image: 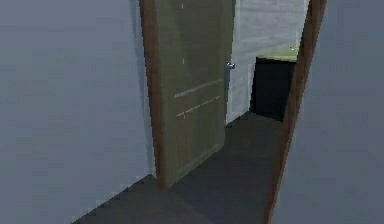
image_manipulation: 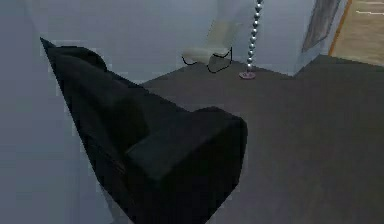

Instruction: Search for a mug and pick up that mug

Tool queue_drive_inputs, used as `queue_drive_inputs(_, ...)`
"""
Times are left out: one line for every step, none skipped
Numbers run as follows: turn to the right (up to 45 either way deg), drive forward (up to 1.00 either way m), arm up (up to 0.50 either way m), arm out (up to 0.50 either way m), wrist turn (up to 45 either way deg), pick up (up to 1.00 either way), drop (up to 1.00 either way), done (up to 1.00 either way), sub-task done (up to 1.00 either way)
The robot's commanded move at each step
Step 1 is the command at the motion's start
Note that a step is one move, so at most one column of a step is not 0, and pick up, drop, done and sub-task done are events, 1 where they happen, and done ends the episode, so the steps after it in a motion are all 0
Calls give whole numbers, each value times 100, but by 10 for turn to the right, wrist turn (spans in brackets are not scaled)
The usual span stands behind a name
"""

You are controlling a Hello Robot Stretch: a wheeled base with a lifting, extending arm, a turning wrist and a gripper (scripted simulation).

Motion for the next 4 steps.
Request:
queue_drive_inputs(0, 85, 0, 0, 0, 0, 0, 0, 0)
queue_drive_inputs(360, 0, 0, 0, 0, 0, 0, 0, 0)
queue_drive_inputs(0, 45, 0, 0, 0, 0, 0, 0, 0)
queue_drive_inputs(150, 0, 0, 0, 0, 0, 0, 0, 0)
